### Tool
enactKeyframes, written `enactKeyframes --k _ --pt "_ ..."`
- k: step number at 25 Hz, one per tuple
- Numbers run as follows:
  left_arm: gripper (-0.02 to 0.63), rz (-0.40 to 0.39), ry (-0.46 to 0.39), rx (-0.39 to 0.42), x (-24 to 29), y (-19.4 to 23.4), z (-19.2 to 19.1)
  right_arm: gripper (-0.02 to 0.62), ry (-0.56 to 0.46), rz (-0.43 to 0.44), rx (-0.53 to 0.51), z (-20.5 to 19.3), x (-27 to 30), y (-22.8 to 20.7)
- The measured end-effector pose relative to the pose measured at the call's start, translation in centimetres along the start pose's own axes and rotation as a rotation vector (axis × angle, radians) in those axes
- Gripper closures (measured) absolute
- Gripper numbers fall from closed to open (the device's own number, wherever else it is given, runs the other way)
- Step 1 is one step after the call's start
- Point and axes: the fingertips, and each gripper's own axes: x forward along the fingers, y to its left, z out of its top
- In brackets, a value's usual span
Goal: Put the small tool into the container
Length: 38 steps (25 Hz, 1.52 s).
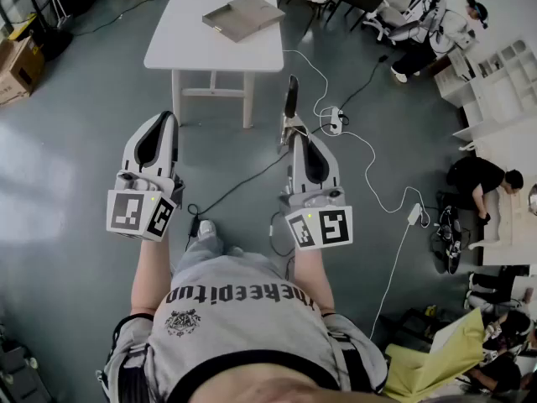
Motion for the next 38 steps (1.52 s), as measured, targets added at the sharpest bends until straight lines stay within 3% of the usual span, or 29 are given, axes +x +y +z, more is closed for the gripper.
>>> enactKeyframes --k 14,24,34,38 --pt "0.592 -0.033 -0.017 0.010 2.0 2.0 0.9 0.594 -0.006 -0.022 0.010 -0.4 2.9 0.1" --pt "0.592 -0.090 -0.022 -0.009 5.6 6.8 -0.2 0.594 -0.008 -0.062 0.016 -2.5 7.7 0.9" --pt "0.592 -0.124 0.013 -0.060 10.5 8.2 -2.9 0.594 0.034 -0.084 0.015 -4.7 11.2 -1.3" --pt "0.592 -0.108 0.013 -0.046 13.4 9.1 -3.8 0.594 0.032 -0.075 0.030 -6.1 14.1 -3.4"
